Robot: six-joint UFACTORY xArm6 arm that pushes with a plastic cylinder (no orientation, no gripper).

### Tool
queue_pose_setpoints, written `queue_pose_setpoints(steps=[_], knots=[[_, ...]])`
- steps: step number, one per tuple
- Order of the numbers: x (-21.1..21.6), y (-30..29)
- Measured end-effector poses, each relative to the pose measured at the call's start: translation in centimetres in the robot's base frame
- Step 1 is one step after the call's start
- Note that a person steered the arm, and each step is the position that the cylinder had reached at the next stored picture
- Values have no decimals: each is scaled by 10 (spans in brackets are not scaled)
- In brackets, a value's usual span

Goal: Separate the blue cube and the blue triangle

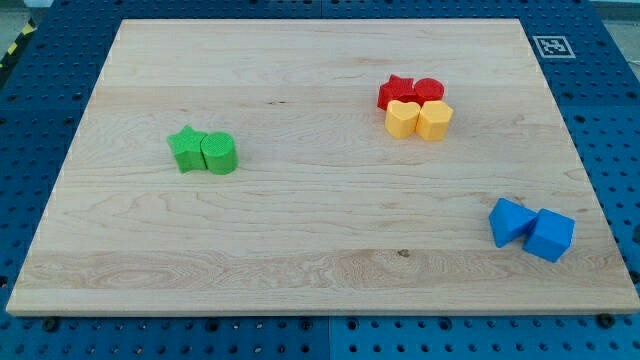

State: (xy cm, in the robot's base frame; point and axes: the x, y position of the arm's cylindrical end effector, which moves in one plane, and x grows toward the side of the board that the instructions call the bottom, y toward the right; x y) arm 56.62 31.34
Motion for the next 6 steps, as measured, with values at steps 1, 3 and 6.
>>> queue_pose_setpoints(steps=[1, 3, 6], knots=[[2, -61], [17, -92], [27, -114]])
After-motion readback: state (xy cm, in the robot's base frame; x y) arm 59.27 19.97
